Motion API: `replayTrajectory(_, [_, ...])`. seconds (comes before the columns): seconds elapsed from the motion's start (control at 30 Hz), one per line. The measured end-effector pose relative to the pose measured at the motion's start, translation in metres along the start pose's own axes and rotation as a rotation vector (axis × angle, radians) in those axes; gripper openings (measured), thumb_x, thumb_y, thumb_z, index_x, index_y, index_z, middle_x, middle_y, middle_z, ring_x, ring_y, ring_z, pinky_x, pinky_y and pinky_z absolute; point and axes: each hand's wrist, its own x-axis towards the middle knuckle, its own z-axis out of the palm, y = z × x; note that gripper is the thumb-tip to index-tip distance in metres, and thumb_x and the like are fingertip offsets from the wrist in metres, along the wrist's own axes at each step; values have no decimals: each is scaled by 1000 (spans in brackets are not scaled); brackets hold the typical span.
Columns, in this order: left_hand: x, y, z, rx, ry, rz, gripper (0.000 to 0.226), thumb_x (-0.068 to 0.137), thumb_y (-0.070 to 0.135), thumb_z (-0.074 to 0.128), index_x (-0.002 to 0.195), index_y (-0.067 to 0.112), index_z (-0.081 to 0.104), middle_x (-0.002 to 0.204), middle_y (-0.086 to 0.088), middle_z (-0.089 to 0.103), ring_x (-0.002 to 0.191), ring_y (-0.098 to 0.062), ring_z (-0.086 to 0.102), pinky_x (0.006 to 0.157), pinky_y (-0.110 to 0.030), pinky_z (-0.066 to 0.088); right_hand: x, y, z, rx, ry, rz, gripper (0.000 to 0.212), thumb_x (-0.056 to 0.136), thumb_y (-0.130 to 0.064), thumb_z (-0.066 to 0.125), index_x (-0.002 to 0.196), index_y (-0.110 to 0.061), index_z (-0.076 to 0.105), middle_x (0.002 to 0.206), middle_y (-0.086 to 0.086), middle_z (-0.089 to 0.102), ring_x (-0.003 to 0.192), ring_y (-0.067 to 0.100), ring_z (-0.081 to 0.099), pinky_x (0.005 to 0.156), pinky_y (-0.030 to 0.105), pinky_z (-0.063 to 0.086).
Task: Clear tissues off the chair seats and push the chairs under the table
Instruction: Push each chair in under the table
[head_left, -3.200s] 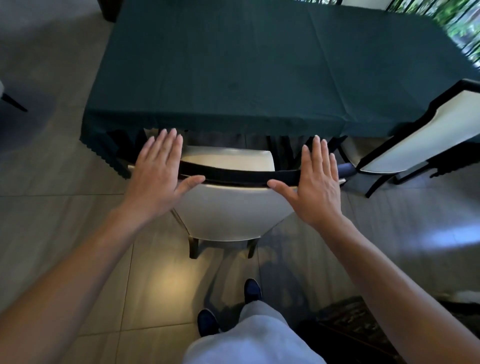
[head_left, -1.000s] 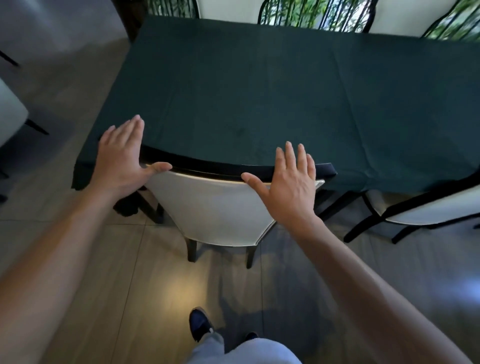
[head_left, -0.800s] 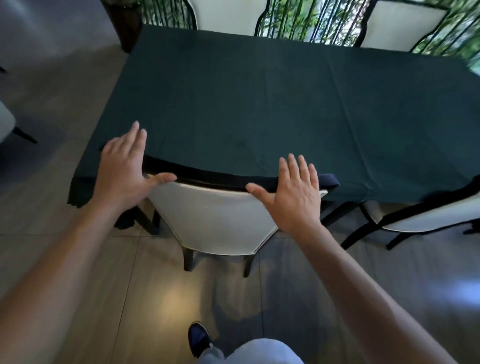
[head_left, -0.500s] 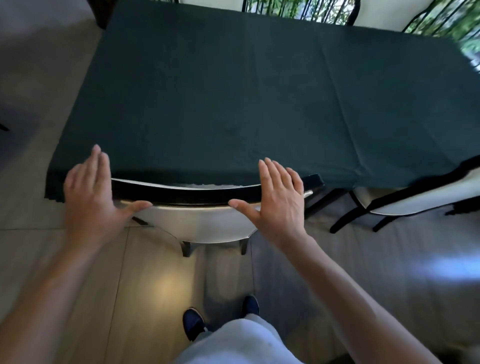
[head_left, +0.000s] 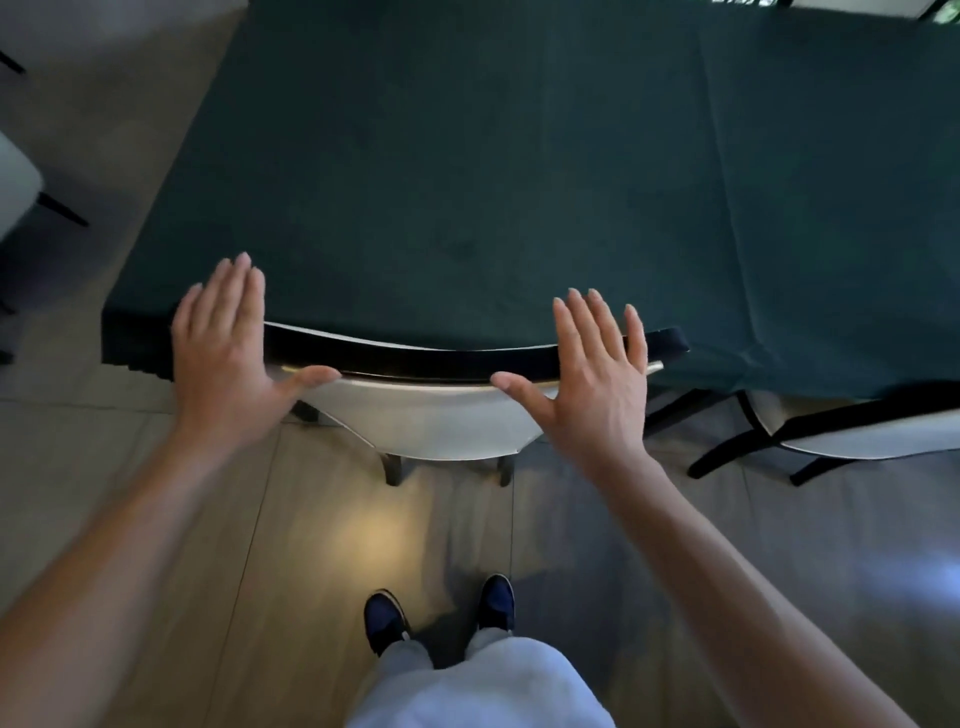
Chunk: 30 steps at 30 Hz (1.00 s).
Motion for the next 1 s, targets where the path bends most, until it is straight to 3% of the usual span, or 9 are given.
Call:
replayTrajectory(0.07, [6, -6, -4, 15, -53, -17, 129, 77, 97, 20, 158, -3, 21, 168, -19, 18, 157, -31, 13, 127, -49, 10, 3, -9, 1, -21, -31, 2, 104, 91, -85, 28, 148, -1, 47, 157, 14, 45, 153, 28, 28, 125, 55, 14])
replayTrajectory(0.23, [13, -10, -7, 36, -99, -58, 128, 76, 98, 18, 161, 3, 16, 170, -14, 13, 158, -26, 7, 128, -45, 5, 11, -10, 7, 12, -16, -27, 102, 92, -84, 27, 149, -2, 47, 156, 14, 46, 152, 27, 31, 125, 50, 19])
replayTrajectory(0.37, [33, 20, -3, -6, -51, -87, 125, 77, 97, 22, 161, 5, 18, 170, -13, 15, 158, -26, 10, 128, -47, 7, 44, 28, 8, 18, 21, -80, 101, 92, -83, 30, 150, -1, 45, 156, 14, 46, 152, 28, 32, 123, 51, 24])
replayTrajectory(0.53, [57, 50, 7, 8, -68, -79, 118, 79, 95, 25, 161, 11, 24, 170, -10, 17, 158, -26, 7, 126, -49, 6, 65, 68, 14, -3, -3, -70, 105, 91, -84, 32, 153, 0, 38, 161, 15, 38, 155, 28, 22, 125, 50, 18])
replayTrajectory(0.8, [92, -21, -3, 3, -213, -52, 128, 71, 102, 19, 162, 12, 13, 171, -5, 15, 158, -21, 3, 128, -45, 3, 74, -2, 28, 15, -16, 31, 104, 91, -85, 28, 151, -1, 43, 160, 18, 39, 154, 28, 26, 124, 50, 21])
replayTrajectory(1.0, [90, -30, 6, 2, -167, -18, 127, 73, 100, 22, 162, 10, 13, 170, -5, 17, 158, -21, 7, 128, -46, 5, 72, -6, 27, -9, -28, 32, 104, 92, -85, 24, 152, -2, 42, 163, 14, 35, 157, 24, 18, 125, 49, 19])
